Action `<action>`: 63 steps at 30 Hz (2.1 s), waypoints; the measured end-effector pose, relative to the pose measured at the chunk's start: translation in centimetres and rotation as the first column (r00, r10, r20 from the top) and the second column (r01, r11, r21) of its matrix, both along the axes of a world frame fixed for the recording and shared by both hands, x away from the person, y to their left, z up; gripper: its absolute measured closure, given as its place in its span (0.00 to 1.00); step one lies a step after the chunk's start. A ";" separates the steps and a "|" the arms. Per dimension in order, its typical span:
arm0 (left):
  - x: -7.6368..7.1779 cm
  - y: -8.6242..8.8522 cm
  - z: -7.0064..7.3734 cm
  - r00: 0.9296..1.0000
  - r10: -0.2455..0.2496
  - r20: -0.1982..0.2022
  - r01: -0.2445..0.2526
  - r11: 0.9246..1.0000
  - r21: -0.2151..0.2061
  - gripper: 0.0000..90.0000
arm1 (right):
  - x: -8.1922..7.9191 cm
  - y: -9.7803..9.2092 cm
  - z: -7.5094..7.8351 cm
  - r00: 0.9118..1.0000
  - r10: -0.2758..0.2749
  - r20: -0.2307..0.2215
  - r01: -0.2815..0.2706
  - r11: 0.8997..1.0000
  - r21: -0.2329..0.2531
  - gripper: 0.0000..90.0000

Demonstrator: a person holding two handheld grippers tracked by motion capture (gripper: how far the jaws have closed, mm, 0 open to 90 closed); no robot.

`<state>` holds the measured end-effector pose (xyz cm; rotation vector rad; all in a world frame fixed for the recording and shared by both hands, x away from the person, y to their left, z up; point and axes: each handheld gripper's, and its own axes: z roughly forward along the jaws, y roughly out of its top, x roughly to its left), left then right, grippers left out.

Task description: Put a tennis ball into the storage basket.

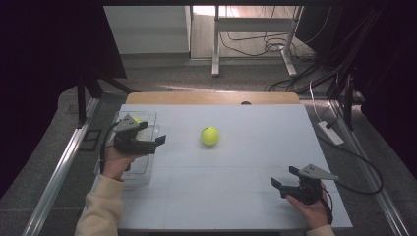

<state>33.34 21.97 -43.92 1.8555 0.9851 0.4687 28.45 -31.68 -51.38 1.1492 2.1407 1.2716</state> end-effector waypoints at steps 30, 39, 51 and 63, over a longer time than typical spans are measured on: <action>0.5 -3.1 0.0 0.998 -0.062 -0.016 0.062 0.998 0.008 0.10 | 0.0 0.5 0.2 1.000 0.003 0.005 -0.003 1.000 -0.002 0.15; 1.3 -4.5 -0.3 0.997 -0.066 -0.037 0.067 0.997 0.029 0.10 | 0.1 0.3 0.3 1.000 0.013 0.007 -0.013 1.000 0.012 0.15; 3.1 -6.5 -0.8 0.992 -0.090 -0.085 0.095 0.994 0.055 0.10 | 0.0 0.3 0.2 1.000 0.020 0.009 -0.020 1.000 0.013 0.15; 4.6 -8.1 -0.6 0.991 -0.084 -0.105 0.094 0.991 0.095 0.09 | -0.1 0.1 0.3 1.000 0.013 0.010 -0.013 1.000 0.021 0.15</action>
